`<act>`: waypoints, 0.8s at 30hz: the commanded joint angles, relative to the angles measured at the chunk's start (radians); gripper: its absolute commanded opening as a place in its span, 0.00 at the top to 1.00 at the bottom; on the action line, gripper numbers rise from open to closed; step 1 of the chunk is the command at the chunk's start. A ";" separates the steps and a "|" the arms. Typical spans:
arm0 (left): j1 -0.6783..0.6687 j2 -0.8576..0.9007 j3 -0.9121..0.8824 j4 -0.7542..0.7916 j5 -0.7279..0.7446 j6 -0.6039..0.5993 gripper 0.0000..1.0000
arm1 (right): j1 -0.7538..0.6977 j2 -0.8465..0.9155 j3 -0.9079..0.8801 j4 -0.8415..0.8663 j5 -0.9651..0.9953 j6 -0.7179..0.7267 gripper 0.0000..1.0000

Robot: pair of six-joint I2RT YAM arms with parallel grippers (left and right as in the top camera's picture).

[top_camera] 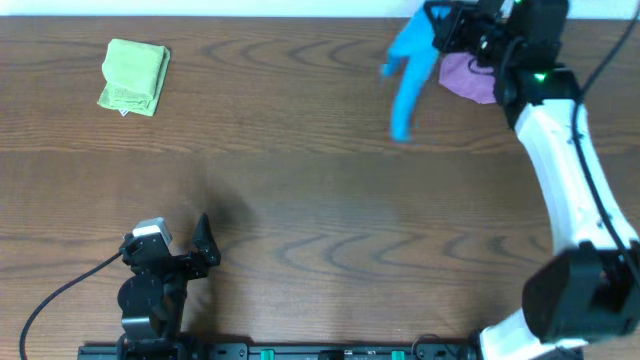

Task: Fold the cloth
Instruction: 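Lift the blue cloth with the right gripper and drag it toward table center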

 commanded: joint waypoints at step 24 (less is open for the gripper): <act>-0.004 -0.005 -0.021 -0.007 -0.011 -0.011 0.05 | 0.123 -0.035 0.018 -0.032 0.526 -0.209 0.99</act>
